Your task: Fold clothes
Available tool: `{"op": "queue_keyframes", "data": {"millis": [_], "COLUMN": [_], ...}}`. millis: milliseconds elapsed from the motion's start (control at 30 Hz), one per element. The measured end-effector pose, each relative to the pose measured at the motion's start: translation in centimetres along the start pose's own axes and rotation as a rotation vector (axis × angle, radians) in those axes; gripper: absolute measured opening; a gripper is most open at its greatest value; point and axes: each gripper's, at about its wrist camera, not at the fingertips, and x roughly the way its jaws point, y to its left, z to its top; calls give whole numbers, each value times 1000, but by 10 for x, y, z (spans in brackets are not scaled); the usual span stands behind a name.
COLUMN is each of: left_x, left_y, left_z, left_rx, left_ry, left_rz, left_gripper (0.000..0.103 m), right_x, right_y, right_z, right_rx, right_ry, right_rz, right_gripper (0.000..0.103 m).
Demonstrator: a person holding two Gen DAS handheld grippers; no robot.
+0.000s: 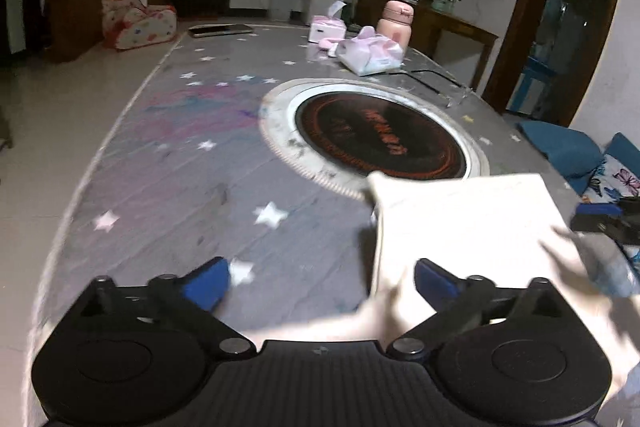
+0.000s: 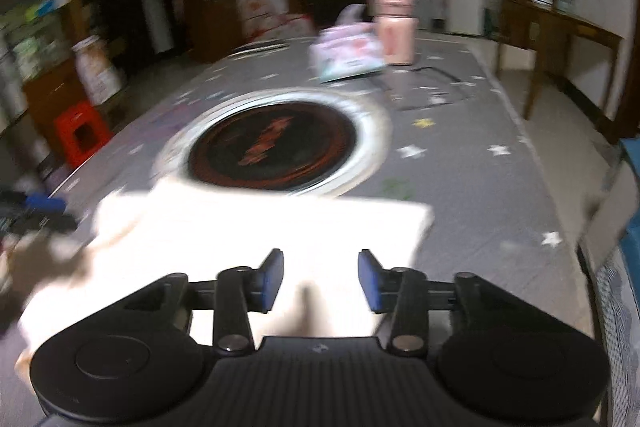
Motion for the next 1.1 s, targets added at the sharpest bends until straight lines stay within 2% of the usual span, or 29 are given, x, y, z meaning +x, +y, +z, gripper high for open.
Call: {"op": "queue_keyframes", "data": {"millis": [67, 100, 300, 400, 533, 633, 700, 800, 933, 1100], "left_x": [-9, -14, -46, -60, -73, -82, -84, -85, -85, -86], "left_y": [-1, -1, -24, -39, -47, -50, -55, -62, -66, -68], "left_z": [-9, -14, -48, -66, -85, -96, -102, -109, -114, -115], "left_rx": [-1, -1, 104, 190, 194, 183, 205, 214, 178, 172], "left_ry": [4, 6, -36, -67, -63, -64, -74, -73, -65, -58], "left_rz": [7, 13, 25, 43, 41, 22, 25, 23, -11, -26], "left_gripper": [103, 103, 103, 103, 103, 103, 103, 103, 103, 103], "right_x": [-13, -19, -46, -52, -51, -49, -48, -46, -49, -64], "right_y": [22, 33, 93, 118, 146, 156, 154, 150, 143, 141], "right_z": [-12, -18, -54, -72, -95, -106, -107, -105, -107, -118], "right_rx": [-56, -85, -233, -329, -441, -491, -474, -433, -407, -431], "right_ry": [16, 22, 39, 44, 50, 47, 48, 51, 57, 80], "right_rz": [54, 78, 192, 201, 182, 157, 151, 145, 132, 147], "right_gripper": [50, 58, 75, 78, 78, 67, 60, 42, 18, 13]}}
